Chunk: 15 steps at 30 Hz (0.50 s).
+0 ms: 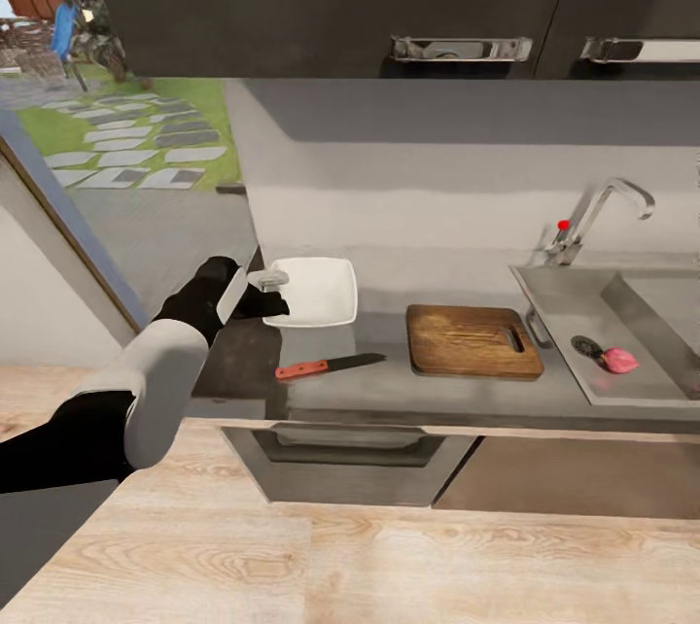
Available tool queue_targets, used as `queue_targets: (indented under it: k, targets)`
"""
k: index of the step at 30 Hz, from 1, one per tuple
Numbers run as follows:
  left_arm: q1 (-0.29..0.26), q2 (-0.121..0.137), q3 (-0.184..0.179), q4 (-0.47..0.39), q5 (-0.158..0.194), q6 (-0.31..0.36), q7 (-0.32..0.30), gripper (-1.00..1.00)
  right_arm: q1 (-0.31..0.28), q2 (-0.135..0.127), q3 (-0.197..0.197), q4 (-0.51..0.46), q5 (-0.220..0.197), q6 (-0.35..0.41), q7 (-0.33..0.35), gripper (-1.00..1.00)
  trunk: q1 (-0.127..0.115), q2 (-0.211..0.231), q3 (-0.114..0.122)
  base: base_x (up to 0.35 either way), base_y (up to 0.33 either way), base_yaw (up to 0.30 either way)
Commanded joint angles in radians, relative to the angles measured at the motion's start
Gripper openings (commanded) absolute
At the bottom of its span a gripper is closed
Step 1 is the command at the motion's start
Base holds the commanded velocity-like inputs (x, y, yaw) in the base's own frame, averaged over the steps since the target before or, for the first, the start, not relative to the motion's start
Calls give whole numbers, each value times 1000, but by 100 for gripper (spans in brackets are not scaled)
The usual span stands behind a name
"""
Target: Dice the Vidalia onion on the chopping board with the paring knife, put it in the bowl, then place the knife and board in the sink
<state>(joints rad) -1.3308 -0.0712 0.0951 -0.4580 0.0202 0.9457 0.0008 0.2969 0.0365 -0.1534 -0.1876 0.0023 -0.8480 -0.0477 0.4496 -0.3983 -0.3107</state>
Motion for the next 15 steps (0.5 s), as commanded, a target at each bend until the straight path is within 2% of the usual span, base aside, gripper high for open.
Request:
queue_targets:
  k: [1,7,15]
  targets:
    - [-1,-1,6,-1,3,5,1,-100,1,0,1,-2,1,0,-4,100,0,-2,-2,-40,0,0]
    - [-1,6,6,2,3,5,1,-100,1,0,1,-2,1,0,-4,100,0,-2,-2,-11,25,0]
    - [-1,15,6,4,4,5,1,-100,1,2,2,-2,1,37,-2,100,0,-2,-2,-1,190,0]
